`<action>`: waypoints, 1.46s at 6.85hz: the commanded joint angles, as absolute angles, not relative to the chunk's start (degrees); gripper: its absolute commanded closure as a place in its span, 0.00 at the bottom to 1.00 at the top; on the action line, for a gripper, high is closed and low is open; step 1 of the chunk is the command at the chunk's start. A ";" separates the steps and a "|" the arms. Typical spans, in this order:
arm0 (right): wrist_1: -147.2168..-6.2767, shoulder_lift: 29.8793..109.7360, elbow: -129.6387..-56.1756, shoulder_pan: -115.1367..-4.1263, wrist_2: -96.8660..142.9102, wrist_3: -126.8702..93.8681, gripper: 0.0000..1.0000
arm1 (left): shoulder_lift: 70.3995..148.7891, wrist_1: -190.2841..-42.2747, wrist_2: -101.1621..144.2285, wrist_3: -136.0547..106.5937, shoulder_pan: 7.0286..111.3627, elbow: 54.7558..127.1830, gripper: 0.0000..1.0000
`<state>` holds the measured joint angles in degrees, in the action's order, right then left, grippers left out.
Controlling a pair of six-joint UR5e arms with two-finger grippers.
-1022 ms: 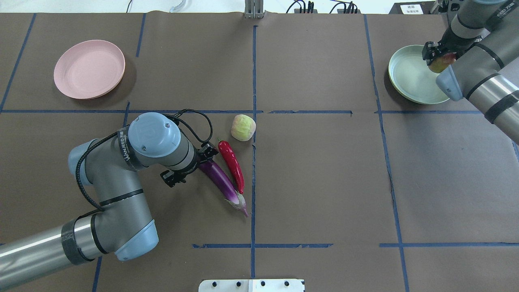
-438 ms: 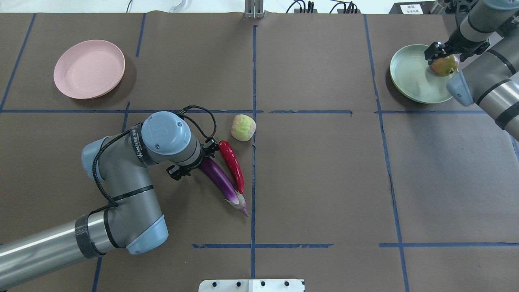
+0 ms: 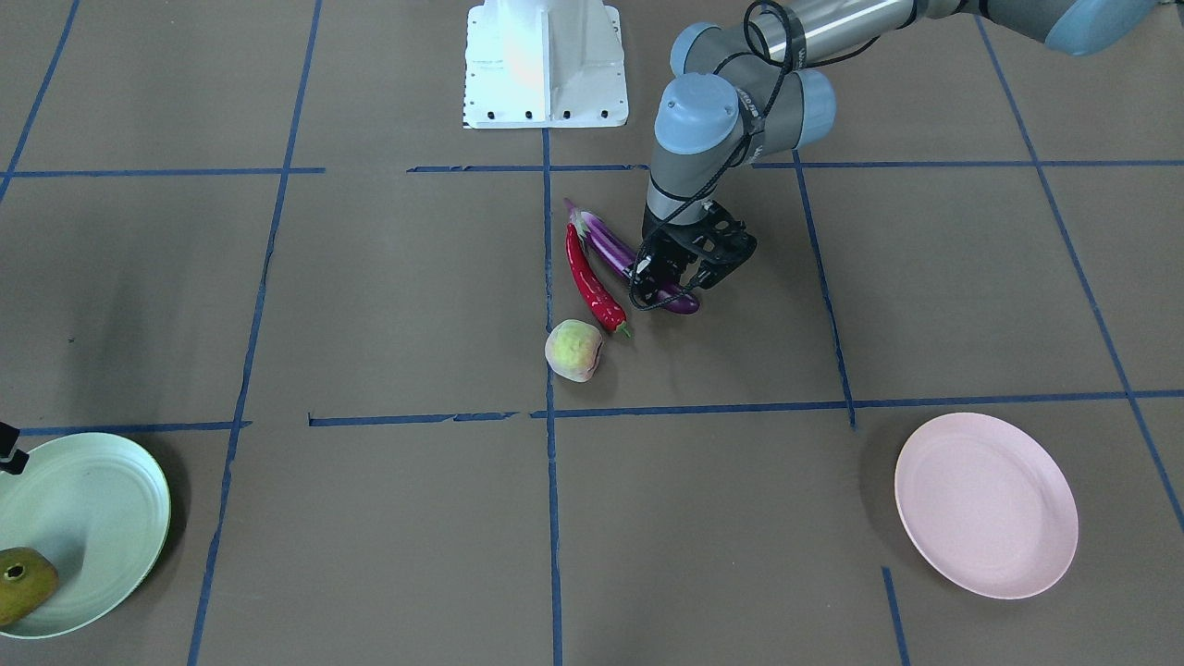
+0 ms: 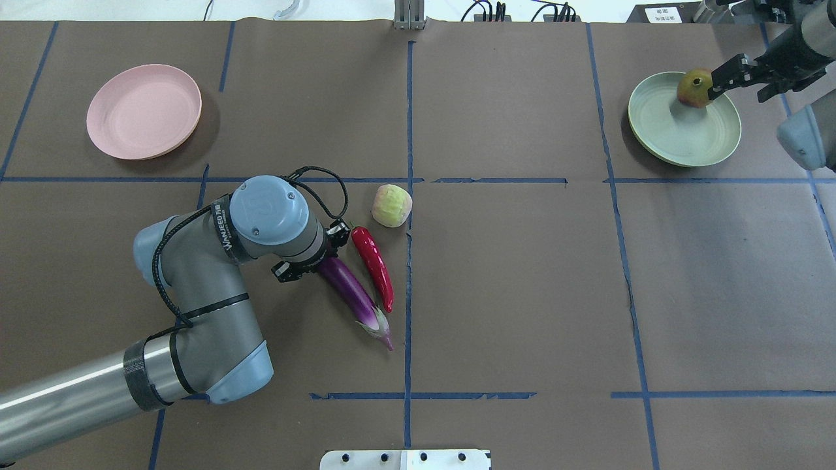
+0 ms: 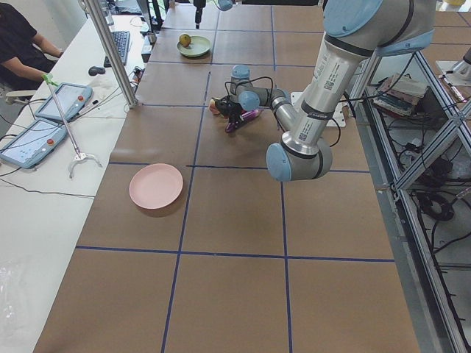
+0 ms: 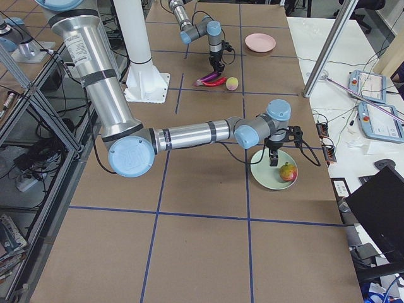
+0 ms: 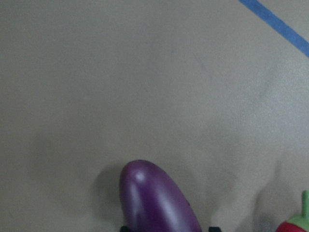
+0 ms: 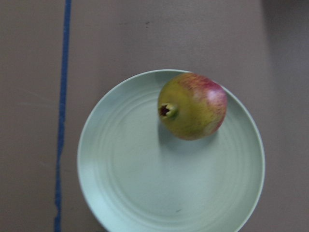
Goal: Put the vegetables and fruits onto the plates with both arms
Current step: 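Lift the eggplant onto the pink plate while the right gripper reaches for the peach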
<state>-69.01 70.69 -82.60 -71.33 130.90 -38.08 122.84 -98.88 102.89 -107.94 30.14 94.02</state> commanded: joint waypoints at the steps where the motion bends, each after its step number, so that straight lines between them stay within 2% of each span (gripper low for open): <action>1: -69.00 72.16 -94.08 -63.43 131.14 -57.19 0.00 | 122.09 -98.62 103.62 -99.99 37.40 98.58 1.00; 3: -68.99 71.81 -102.01 -54.27 126.40 -73.23 0.00 | 120.16 -98.96 108.52 -84.63 47.07 97.75 1.00; 5: -69.08 69.45 -104.67 -46.61 119.13 -82.75 0.00 | 120.15 -99.40 109.94 -68.18 55.77 89.69 1.00; 7: -71.95 63.23 -104.50 -39.41 114.03 -93.99 0.00 | 121.37 -106.21 114.42 -55.33 63.87 75.93 1.00; 9: -87.74 53.39 -103.98 -34.04 105.85 -95.36 0.00 | 126.97 -111.27 114.52 -53.28 64.25 61.15 1.00; 10: -88.15 52.57 -103.37 -32.88 104.78 -96.06 0.00 | 127.09 -111.36 114.52 -50.83 64.34 58.91 1.00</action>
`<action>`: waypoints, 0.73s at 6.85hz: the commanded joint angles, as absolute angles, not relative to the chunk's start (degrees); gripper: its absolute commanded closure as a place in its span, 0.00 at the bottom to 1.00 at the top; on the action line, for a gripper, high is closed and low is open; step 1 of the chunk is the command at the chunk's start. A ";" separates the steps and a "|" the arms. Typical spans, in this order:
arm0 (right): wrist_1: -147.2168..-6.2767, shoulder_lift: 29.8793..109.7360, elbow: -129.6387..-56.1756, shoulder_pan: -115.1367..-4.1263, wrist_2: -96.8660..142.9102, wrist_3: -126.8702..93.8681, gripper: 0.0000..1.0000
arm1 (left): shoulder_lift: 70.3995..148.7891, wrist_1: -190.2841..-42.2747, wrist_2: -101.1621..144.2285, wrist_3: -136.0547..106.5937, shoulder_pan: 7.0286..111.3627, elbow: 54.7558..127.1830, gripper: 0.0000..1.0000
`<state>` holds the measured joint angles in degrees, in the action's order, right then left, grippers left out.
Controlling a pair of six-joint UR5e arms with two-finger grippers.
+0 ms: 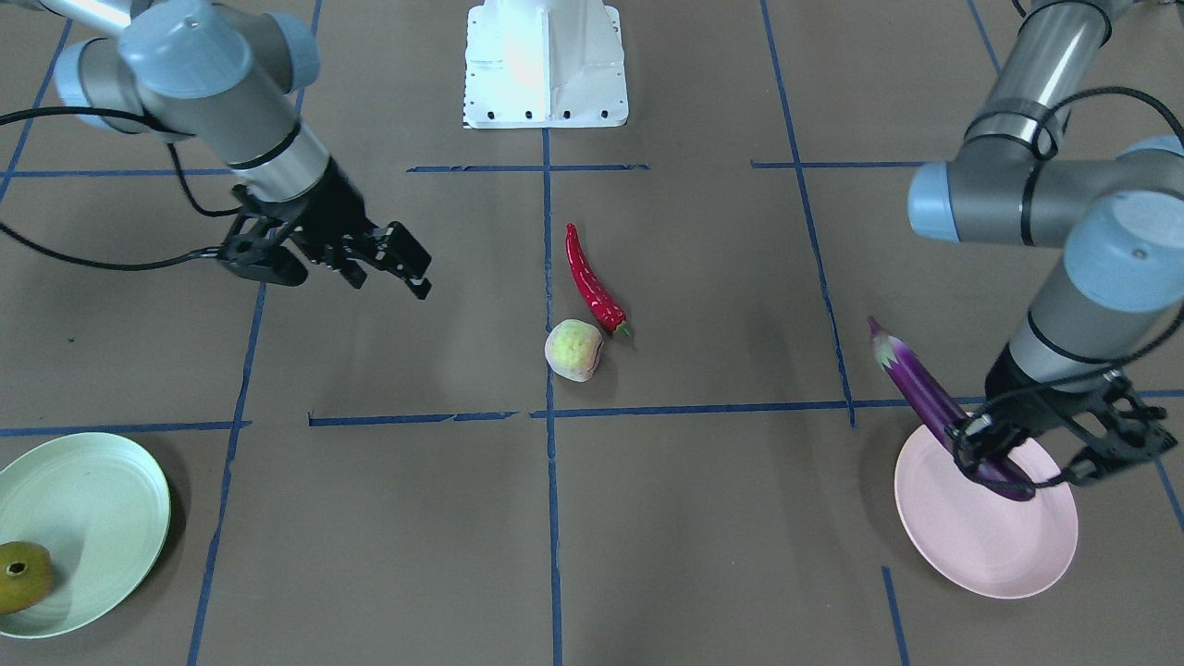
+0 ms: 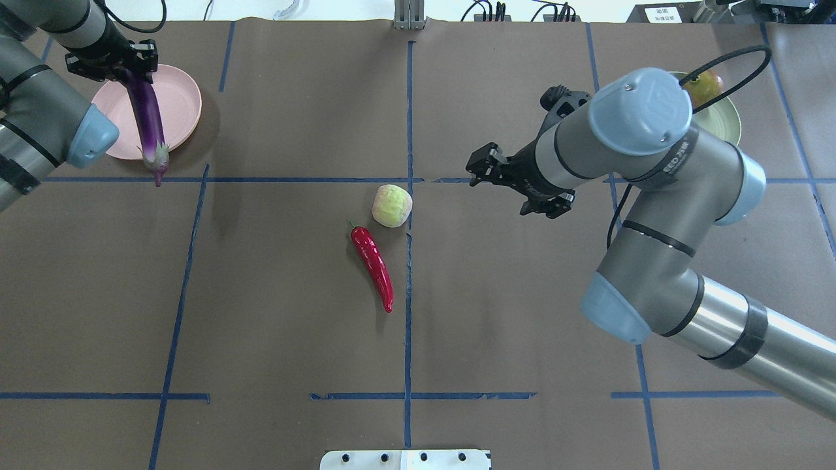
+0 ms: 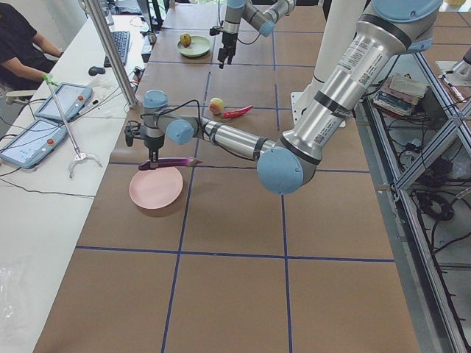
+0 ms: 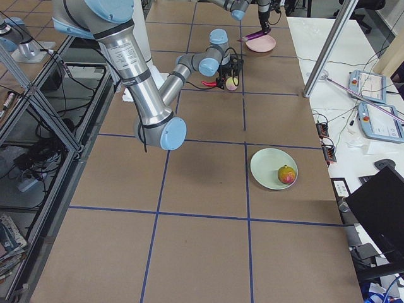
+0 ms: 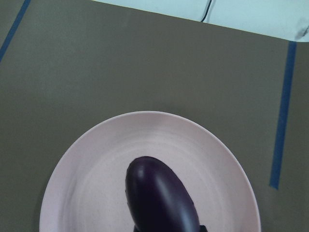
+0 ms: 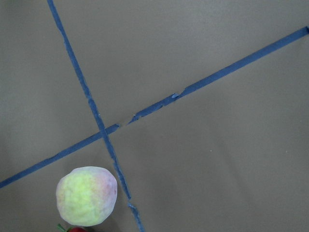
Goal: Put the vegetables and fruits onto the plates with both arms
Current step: 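Lift the eggplant onto the pink plate while the right gripper reaches for the peach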
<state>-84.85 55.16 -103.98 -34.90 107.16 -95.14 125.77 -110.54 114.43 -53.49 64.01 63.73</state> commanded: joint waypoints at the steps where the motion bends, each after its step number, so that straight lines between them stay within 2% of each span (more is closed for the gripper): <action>1: -87.98 48.90 -97.44 -32.35 102.59 -96.93 0.00 | 127.44 -111.88 114.52 -50.71 64.34 56.36 0.91; 2: -87.80 42.86 -88.94 -32.17 101.96 -97.73 0.00 | 127.44 -113.80 114.52 -50.36 64.34 54.25 0.33; 3: -87.45 38.89 -82.33 -31.99 101.69 -99.13 0.00 | 127.44 -114.08 114.52 -47.32 64.42 54.05 0.00; 5: -85.09 33.34 -74.48 -31.73 100.20 -101.32 0.00 | 127.79 -114.43 114.52 -48.68 64.78 55.36 0.00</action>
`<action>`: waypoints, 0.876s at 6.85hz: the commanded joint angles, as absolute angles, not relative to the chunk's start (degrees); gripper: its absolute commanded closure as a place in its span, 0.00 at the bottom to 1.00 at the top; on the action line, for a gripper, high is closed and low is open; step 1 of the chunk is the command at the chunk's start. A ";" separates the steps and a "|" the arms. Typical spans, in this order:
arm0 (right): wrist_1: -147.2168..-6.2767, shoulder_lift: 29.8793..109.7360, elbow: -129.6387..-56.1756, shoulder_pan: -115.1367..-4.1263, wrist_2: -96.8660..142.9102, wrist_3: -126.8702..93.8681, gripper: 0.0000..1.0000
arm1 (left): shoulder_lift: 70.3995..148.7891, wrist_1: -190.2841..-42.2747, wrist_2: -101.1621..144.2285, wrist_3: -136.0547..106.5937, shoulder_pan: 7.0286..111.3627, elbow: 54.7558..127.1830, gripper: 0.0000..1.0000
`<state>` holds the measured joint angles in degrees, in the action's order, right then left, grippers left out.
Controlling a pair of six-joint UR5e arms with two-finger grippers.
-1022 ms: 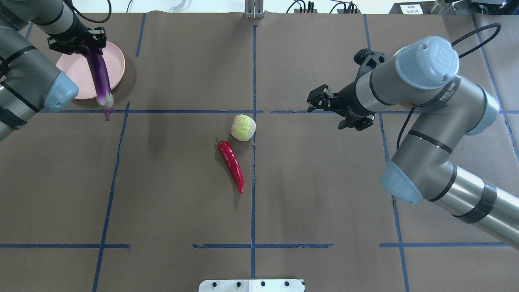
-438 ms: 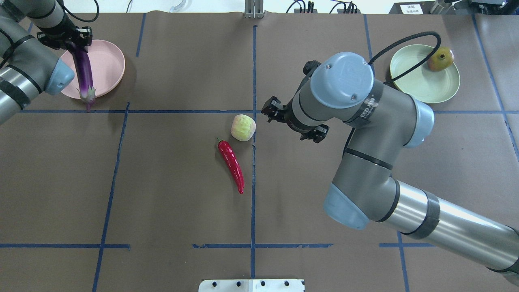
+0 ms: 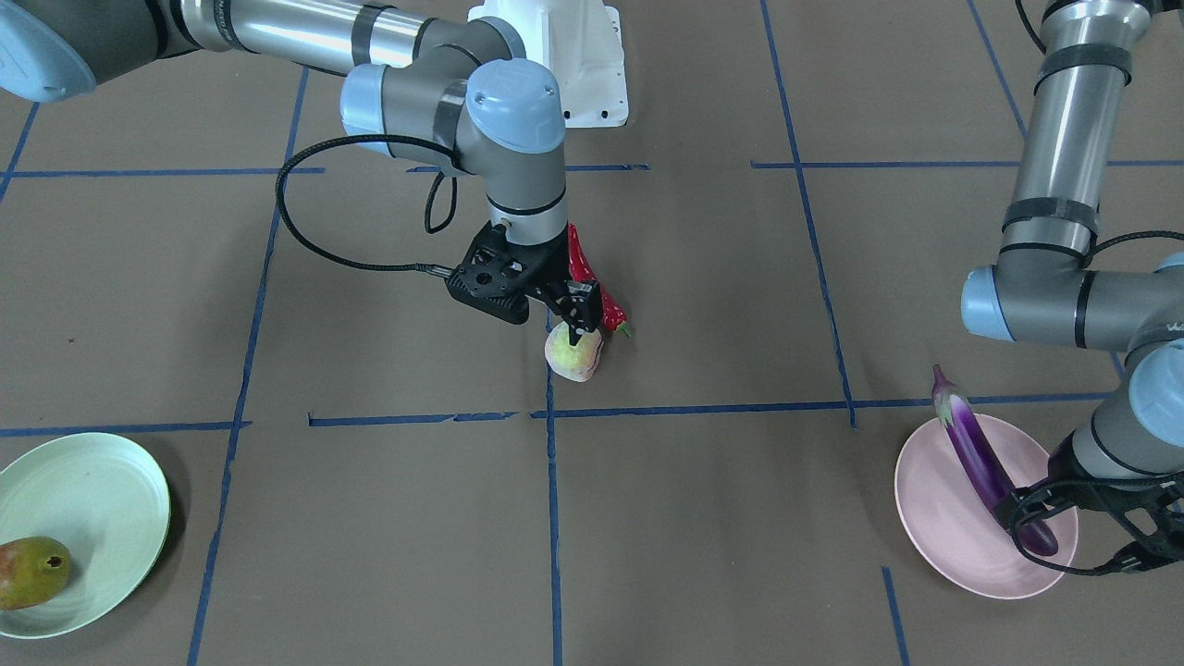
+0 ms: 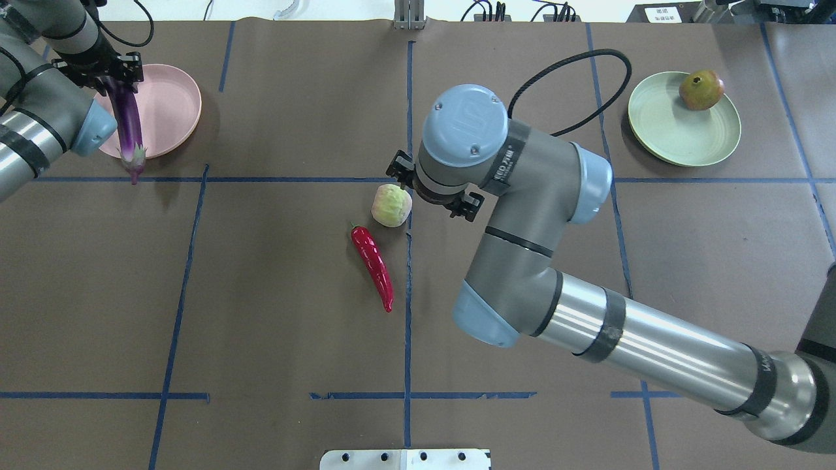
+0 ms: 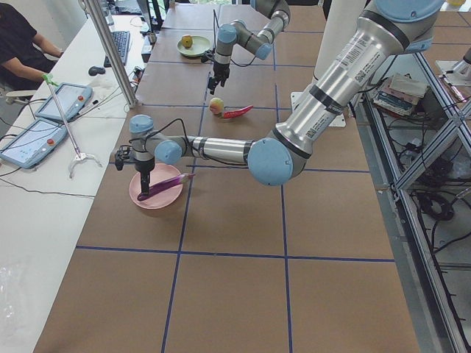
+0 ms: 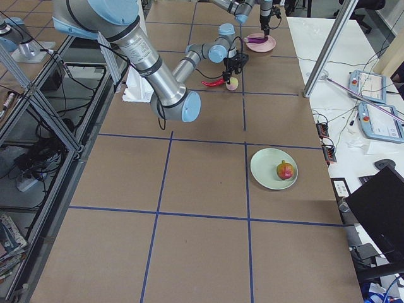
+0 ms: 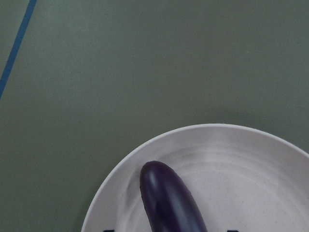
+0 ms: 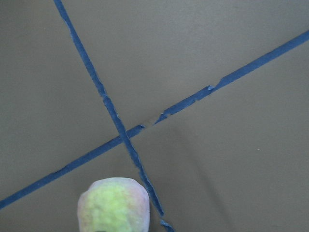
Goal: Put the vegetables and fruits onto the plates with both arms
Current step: 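Grasp the peach with the right gripper while the left gripper releases the eggplant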
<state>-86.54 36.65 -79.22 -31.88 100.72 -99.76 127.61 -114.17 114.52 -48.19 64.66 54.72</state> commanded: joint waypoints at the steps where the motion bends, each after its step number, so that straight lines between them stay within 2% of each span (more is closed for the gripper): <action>1: -84.21 32.70 -72.44 -31.21 100.20 -101.34 0.00 | 127.71 -114.43 114.52 -48.87 64.78 55.55 0.00; 3: -84.20 33.40 -71.99 -29.71 100.11 -100.90 0.00 | 127.71 -114.52 114.52 -49.13 64.78 55.63 0.00; 6: -84.20 33.40 -70.22 -28.83 97.91 -100.81 0.00 | 128.23 -113.73 118.79 -57.99 64.34 61.68 0.00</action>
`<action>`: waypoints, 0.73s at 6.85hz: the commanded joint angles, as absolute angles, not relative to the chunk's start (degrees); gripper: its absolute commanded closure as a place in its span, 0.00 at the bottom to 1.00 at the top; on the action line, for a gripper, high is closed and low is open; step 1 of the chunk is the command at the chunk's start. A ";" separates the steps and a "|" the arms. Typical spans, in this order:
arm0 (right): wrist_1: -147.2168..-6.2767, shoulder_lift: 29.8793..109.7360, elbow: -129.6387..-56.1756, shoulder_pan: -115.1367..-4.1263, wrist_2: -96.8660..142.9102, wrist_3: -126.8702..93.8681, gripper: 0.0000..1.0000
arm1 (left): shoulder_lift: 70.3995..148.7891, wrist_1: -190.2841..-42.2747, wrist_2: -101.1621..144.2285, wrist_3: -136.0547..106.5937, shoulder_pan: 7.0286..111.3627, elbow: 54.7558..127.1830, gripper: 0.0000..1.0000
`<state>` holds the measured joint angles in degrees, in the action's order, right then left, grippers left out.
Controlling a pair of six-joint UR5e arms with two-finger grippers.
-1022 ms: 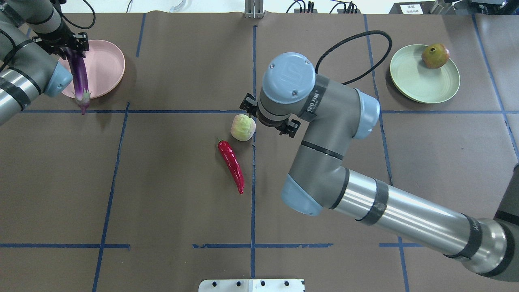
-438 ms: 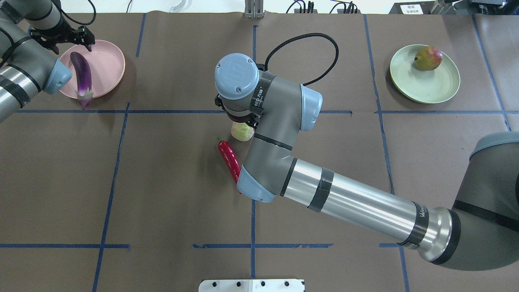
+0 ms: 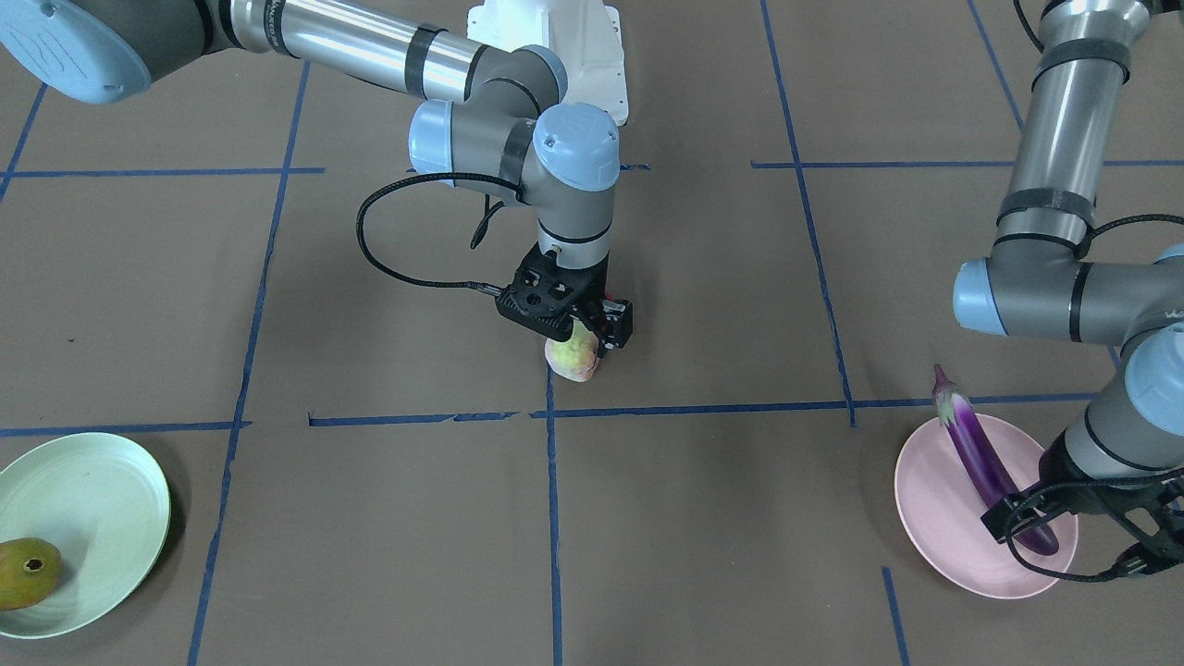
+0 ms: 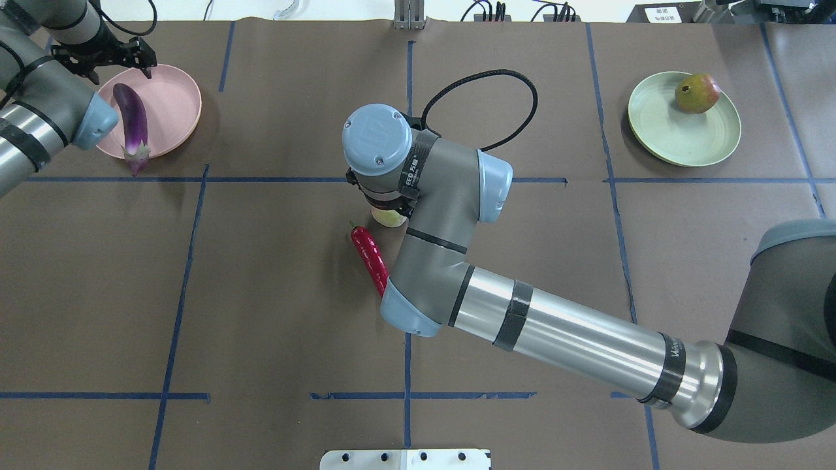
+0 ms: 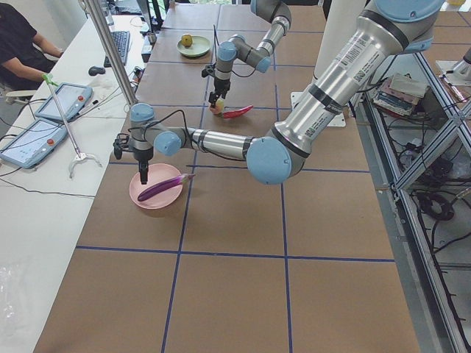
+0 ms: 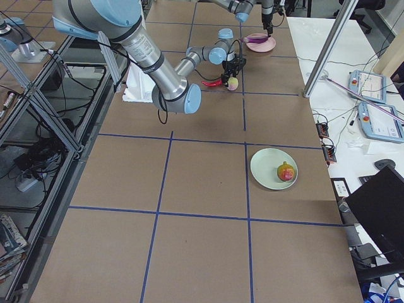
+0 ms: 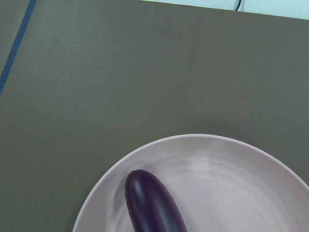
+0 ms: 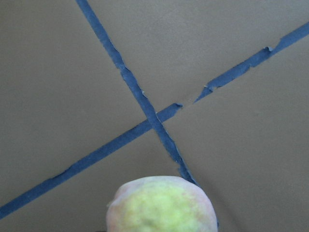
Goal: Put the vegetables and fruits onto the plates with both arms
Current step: 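Grasp the peach with the right gripper while the left gripper releases the eggplant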
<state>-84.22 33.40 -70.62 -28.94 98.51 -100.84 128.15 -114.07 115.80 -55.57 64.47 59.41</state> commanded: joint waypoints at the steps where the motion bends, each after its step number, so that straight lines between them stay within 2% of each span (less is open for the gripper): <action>1: -84.11 33.22 -70.05 -28.74 96.60 -100.98 0.15 | 128.23 -114.43 123.61 -65.23 64.16 64.48 0.00; 2: -84.11 33.14 -70.05 -28.91 96.59 -101.51 0.64 | 128.15 -114.43 123.92 -72.79 60.68 68.69 0.00; 3: -83.94 33.05 -70.05 -29.35 96.68 -100.90 1.00 | 128.14 -114.26 123.93 -79.82 56.73 72.56 0.00; 5: -82.70 33.57 -71.36 -35.03 99.56 -100.12 1.00 | 127.62 -114.08 123.31 -91.78 51.09 79.08 0.00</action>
